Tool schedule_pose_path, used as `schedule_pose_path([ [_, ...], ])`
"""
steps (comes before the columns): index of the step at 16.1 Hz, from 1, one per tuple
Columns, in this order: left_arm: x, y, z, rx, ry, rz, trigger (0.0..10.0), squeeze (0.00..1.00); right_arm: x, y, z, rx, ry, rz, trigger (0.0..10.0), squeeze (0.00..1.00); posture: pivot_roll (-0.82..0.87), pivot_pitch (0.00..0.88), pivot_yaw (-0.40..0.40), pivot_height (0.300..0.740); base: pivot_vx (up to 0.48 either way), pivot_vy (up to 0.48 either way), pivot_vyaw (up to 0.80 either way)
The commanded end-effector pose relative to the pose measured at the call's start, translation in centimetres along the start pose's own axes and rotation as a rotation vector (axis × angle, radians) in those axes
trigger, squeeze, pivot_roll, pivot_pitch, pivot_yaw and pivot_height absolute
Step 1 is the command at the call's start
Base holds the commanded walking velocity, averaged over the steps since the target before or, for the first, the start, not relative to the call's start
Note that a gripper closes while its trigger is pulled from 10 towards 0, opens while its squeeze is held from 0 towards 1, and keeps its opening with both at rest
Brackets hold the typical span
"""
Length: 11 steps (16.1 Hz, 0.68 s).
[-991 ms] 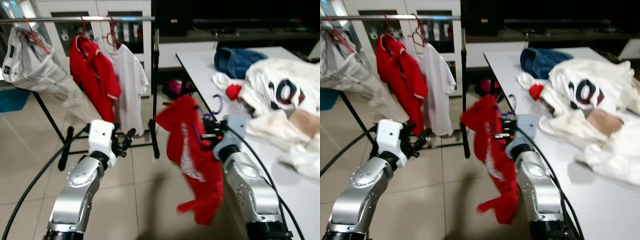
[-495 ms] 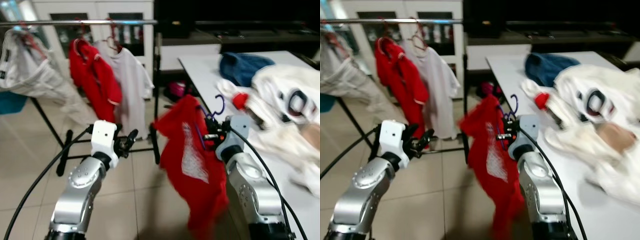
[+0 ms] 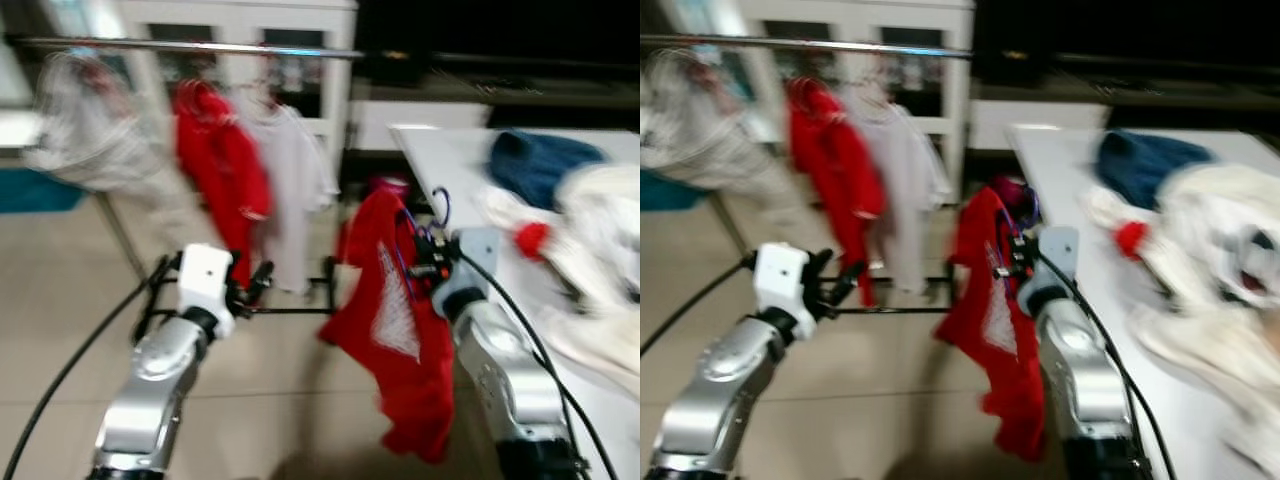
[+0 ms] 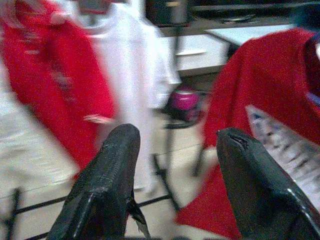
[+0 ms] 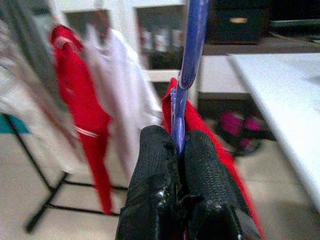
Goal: Hang hanger
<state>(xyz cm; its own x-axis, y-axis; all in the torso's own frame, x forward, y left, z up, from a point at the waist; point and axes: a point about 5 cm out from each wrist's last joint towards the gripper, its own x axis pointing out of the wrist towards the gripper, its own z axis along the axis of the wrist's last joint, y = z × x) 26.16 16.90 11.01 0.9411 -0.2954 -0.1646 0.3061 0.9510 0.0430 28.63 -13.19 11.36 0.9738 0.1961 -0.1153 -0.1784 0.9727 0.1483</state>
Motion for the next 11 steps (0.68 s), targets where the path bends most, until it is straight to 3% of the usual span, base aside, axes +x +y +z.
schedule_pose_path([
  [1, 0.12, -0.19, 0.13, -0.001, -0.002, -0.012, 10.0, 0.0, 0.08, 0.2, 0.74, -0.01, -0.031, 0.013, 10.0, 0.0, 0.0, 0.0, -0.024, 0.74, 0.352, 0.0, 0.0],
  [11, -0.43, -0.39, -0.39, -0.006, 0.012, -0.01, 10.0, 0.0, 0.08, 0.24, 0.72, -0.009, -0.026, 0.016, 10.0, 0.0, 0.01, 0.0, -0.045, 0.74, 0.357, 0.0, 0.0],
])
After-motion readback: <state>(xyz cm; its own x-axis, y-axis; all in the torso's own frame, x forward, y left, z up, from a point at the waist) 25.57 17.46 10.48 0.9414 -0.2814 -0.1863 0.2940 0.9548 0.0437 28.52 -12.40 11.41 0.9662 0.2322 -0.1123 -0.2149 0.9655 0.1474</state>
